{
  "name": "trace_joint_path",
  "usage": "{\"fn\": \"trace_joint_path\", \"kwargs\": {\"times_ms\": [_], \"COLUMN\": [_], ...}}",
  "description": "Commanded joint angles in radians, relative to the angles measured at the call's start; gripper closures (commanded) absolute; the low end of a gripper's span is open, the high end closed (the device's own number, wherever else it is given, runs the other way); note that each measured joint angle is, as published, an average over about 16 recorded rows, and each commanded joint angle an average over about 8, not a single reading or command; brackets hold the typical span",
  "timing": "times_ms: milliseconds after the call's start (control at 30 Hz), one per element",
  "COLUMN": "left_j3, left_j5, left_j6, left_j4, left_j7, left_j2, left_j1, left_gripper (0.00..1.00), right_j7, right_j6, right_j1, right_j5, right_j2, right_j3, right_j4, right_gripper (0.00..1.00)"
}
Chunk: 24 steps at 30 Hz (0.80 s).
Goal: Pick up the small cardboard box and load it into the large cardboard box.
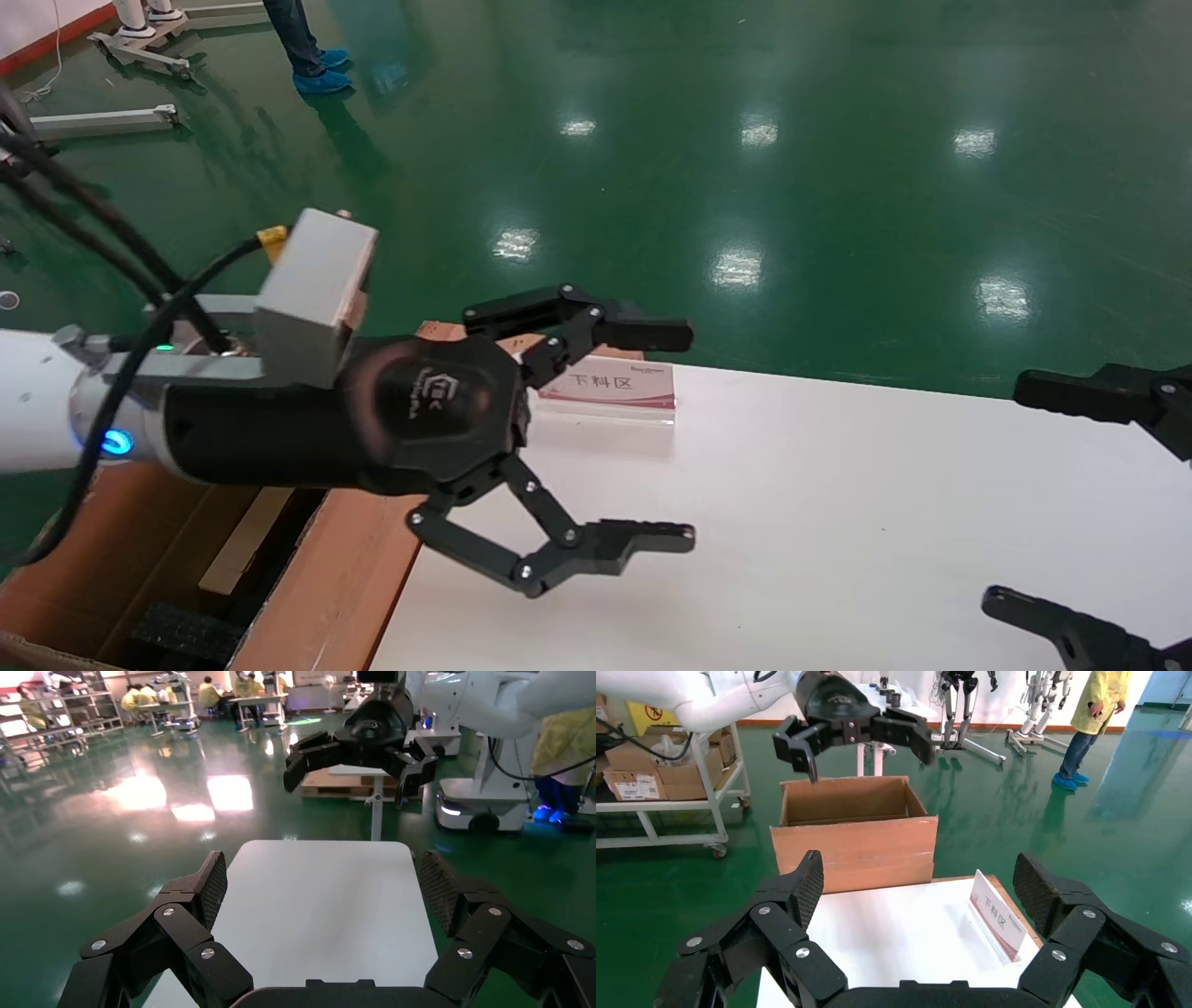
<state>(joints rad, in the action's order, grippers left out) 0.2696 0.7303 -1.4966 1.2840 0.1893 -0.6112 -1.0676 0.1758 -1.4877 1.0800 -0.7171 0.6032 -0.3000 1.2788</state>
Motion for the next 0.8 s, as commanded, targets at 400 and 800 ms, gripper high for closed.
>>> {"fn": "trace_joint_path", "kwargs": {"times_ms": [400,800], "left_j3": [-0.025,-0.002], "left_j5": [-0.006,-0.002], "left_j6": [-0.006,-0.001], "left_j4": [0.004,0.001], "left_j7": [-0.007,-0.003], "left_j2": [-0.001,-0.001], "left_j1": [0.019,0.002], "left_gripper": [0.0,0.0], "right_j7": [0.0,0.0], "right_j6": [0.0,0.0], "right_j1": [0.0,0.0], "right_j5": [0.0,0.0], "right_j2": [0.0,0.0], "right_j3": [0.0,0.0], "right_j4": [0.0,0.0], "right_gripper": [0.0,0.0]}}
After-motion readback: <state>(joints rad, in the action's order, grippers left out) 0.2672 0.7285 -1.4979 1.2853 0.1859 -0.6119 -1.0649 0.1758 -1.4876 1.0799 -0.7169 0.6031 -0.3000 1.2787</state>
